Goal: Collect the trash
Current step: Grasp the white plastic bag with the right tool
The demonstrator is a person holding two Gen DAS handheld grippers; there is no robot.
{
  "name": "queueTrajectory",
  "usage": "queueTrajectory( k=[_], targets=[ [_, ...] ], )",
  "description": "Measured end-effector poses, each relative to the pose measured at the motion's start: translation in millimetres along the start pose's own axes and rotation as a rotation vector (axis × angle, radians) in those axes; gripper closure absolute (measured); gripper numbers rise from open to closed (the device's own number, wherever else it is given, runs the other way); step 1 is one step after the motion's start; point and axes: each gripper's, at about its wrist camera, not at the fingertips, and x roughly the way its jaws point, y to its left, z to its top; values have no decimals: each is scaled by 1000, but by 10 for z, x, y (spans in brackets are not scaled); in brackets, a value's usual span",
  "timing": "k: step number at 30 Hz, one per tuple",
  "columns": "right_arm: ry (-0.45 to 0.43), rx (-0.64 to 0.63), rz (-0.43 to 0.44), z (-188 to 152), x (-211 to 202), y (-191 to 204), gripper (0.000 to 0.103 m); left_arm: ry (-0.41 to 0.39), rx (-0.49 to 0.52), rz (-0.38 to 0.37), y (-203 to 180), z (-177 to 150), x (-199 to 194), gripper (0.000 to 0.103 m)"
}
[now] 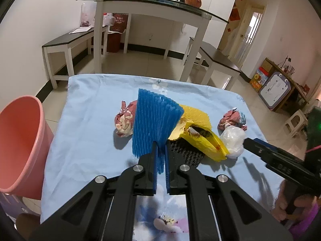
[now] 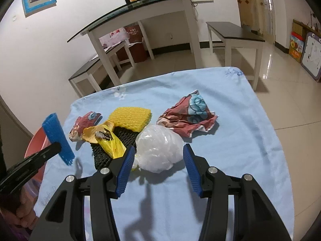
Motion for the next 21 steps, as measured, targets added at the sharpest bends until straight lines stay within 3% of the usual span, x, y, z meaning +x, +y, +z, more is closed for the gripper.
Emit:
queueTrajectory(
  k=[10,11,15,21],
  targets=[
    [30,-28,-84,3,251,32,55,-10,4,-16,23,-44,-135,97],
    [33,-18,-85,-12,252,6,67,-9,5,-17,27,-50,-144,97],
    [22,-30,-78,-56,157,-7,91,-18,13,-20,43,-63,-195,97],
    [-23,-48,-76,-84,-69,43,96,-45,7,-25,79,-28,-284,97]
  ],
)
